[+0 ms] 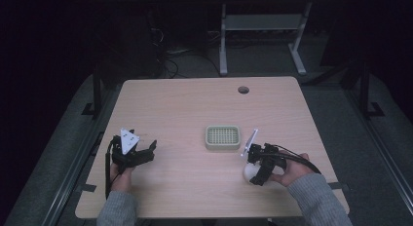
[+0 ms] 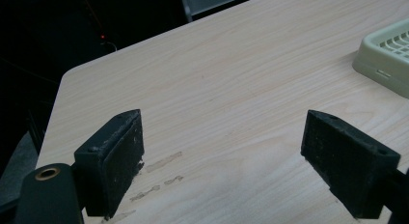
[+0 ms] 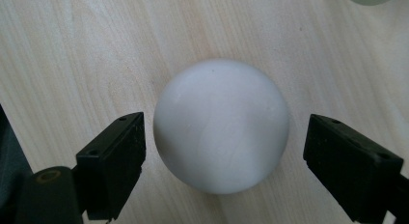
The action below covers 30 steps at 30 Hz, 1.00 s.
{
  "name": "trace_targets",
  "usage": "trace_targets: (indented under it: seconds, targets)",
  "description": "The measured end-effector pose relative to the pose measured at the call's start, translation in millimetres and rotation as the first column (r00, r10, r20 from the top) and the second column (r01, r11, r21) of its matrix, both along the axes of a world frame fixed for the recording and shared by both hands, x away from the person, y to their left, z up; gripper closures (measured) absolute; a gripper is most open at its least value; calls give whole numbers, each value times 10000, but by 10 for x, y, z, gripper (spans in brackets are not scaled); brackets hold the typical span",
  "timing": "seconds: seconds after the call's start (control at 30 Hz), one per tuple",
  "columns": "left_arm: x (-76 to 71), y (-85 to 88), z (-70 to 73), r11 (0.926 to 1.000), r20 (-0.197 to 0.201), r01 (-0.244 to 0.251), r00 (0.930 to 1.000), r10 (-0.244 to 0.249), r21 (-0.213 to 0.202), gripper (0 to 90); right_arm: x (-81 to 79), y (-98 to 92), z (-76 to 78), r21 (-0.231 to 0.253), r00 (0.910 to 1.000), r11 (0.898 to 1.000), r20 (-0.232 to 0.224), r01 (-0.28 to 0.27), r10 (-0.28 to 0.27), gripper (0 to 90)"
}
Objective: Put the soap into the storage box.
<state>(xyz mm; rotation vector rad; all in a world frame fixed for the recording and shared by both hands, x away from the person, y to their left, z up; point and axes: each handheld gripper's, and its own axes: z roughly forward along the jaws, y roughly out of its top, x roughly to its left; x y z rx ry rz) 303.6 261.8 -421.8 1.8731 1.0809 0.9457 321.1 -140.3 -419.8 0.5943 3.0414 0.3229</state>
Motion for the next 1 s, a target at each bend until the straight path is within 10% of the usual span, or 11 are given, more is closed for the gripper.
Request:
trace_targets:
  seconds: [1.0]
  targets:
    - [-4, 4, 11, 10000, 6, 5, 10000, -5, 28, 148, 48, 120, -210, -642, 9991, 9974, -307, -317, 298, 151]
